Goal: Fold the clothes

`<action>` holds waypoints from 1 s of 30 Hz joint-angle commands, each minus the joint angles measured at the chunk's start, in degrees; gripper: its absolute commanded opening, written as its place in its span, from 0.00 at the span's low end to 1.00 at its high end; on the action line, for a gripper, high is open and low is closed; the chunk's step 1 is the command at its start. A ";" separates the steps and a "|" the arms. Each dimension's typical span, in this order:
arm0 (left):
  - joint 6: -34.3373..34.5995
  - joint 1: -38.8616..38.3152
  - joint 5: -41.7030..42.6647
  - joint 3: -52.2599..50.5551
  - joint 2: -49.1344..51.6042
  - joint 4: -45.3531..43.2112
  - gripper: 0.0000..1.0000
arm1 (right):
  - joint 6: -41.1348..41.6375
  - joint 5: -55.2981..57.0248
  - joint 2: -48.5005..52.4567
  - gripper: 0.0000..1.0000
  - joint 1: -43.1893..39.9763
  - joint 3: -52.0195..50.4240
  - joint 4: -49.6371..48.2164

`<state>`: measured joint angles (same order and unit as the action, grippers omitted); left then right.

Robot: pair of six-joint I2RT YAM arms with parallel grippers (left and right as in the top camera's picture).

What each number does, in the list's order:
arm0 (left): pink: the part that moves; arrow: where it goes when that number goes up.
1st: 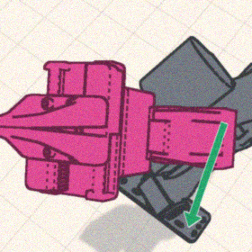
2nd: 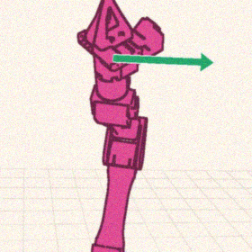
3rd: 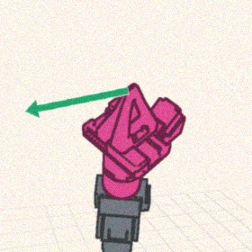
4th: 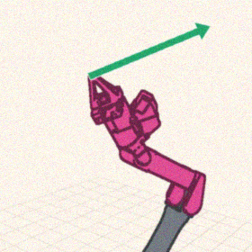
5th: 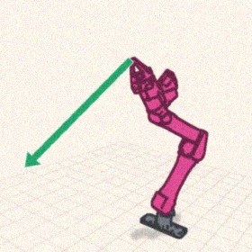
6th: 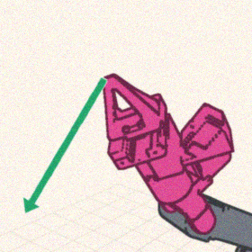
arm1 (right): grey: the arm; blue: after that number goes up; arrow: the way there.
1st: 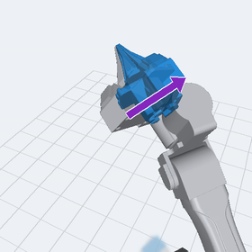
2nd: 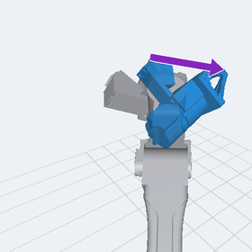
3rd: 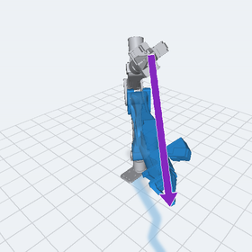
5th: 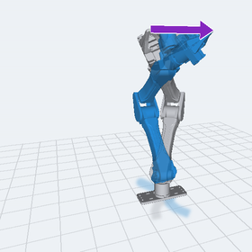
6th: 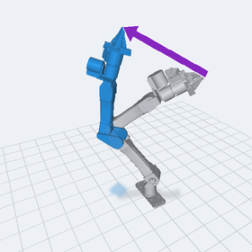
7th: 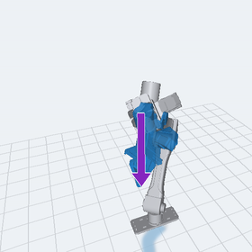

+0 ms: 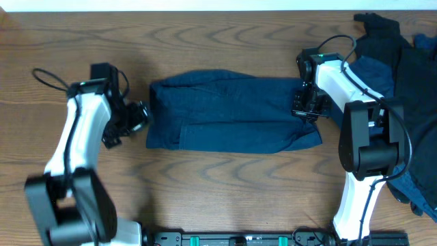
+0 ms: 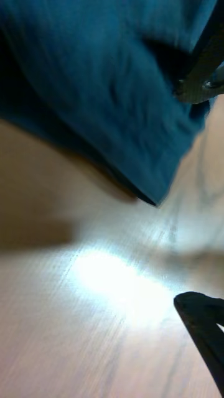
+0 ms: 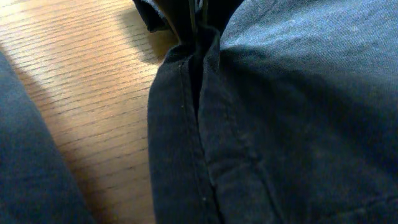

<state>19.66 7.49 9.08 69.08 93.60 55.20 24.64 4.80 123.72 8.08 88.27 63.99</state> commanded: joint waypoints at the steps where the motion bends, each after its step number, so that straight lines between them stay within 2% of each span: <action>1: -2.45 0.20 -0.44 1.05 -3.19 -2.78 0.98 | -1.09 2.27 1.36 0.01 0.44 -0.68 -0.57; 6: -8.33 0.20 9.51 0.42 -0.59 -5.92 0.98 | -1.11 2.29 1.33 0.01 0.57 -0.68 -0.57; 15: -10.49 0.20 10.01 0.39 10.69 -9.88 0.98 | -1.09 2.29 1.33 0.01 0.57 -0.68 -0.57; 20: -14.80 0.13 19.50 0.39 15.06 -11.85 0.98 | -1.09 2.29 1.33 0.01 0.57 -0.68 -0.57; 24: -14.73 0.02 20.13 0.39 18.58 -11.87 0.99 | -1.09 2.29 1.33 0.01 0.57 -0.68 -0.57; 25: -14.75 0.04 20.22 0.39 19.39 -11.82 0.92 | -1.09 2.29 1.33 0.01 0.57 -0.68 -0.57; 28: -16.11 0.02 22.10 0.39 21.05 -11.80 0.62 | -1.09 2.29 1.33 0.01 0.55 -0.68 -0.57; 30: -17.75 0.04 24.76 0.39 21.42 -11.82 0.47 | -1.09 2.29 1.36 0.01 0.57 -0.68 -0.57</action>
<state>4.97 7.51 29.95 69.89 112.60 43.24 24.23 5.26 123.72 8.16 88.27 63.64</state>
